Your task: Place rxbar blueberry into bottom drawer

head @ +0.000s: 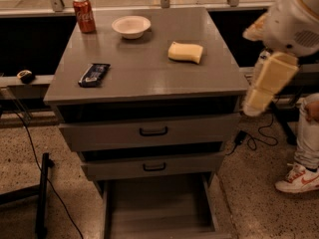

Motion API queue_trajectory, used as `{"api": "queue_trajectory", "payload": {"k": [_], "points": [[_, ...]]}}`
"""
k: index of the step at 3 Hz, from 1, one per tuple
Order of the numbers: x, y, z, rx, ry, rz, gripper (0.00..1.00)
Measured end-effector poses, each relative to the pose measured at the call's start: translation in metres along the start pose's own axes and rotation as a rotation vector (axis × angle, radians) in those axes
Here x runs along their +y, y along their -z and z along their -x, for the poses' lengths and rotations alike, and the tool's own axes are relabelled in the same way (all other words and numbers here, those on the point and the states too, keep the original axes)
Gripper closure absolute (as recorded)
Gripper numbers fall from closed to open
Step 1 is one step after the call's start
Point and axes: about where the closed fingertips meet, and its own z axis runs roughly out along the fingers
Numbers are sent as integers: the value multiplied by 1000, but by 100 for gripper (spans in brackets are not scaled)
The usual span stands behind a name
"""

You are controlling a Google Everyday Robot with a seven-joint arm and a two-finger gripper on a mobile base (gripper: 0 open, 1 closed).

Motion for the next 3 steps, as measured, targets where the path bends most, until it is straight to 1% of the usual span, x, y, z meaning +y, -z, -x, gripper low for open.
{"api": "queue_trajectory", "payload": {"k": [1,2,3], "points": [[-26,-27,53,-96,79,-11,0],[-26,-27,53,-97,79,-11,0],[-42,-35,76,-163,103,-30,0]]}}
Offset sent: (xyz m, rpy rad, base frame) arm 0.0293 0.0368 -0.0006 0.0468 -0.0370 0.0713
